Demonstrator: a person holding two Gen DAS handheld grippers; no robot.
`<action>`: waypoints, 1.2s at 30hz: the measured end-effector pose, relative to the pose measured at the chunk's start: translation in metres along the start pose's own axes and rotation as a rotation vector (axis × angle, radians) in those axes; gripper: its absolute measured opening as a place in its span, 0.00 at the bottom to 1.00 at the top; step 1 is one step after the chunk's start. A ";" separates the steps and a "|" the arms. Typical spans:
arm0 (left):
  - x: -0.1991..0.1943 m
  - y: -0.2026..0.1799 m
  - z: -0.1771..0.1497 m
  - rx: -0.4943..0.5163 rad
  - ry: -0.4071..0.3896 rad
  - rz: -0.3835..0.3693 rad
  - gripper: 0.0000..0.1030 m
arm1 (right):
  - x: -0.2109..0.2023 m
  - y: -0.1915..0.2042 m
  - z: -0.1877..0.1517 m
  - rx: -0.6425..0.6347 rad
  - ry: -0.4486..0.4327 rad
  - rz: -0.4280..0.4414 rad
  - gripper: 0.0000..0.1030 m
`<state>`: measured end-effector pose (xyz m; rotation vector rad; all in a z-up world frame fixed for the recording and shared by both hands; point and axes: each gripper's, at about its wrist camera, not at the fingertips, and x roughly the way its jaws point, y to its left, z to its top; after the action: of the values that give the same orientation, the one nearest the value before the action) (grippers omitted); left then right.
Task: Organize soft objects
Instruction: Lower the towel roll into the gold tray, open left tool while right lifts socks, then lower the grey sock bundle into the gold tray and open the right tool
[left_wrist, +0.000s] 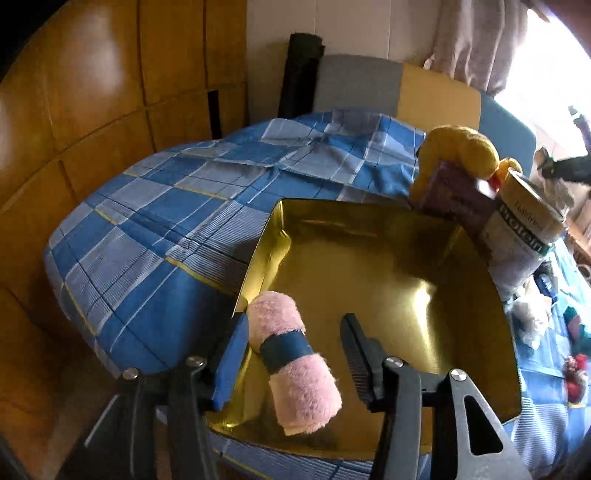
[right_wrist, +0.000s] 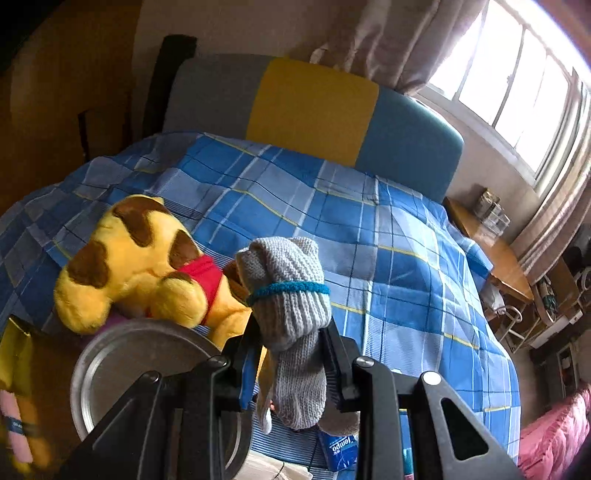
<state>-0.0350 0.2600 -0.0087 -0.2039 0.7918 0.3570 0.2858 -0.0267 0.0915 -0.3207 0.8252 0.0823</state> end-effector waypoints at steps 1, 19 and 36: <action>-0.004 0.002 -0.001 -0.007 -0.004 -0.007 0.51 | 0.002 -0.001 0.000 0.005 0.004 -0.003 0.29; -0.020 0.000 -0.001 0.006 -0.020 -0.018 0.60 | -0.026 0.057 0.040 -0.055 -0.110 0.126 0.29; -0.027 0.011 -0.002 -0.019 -0.048 0.021 0.66 | -0.075 0.190 -0.008 -0.261 -0.109 0.455 0.29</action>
<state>-0.0578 0.2631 0.0091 -0.2047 0.7440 0.3882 0.1922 0.1553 0.0946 -0.3651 0.7678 0.6312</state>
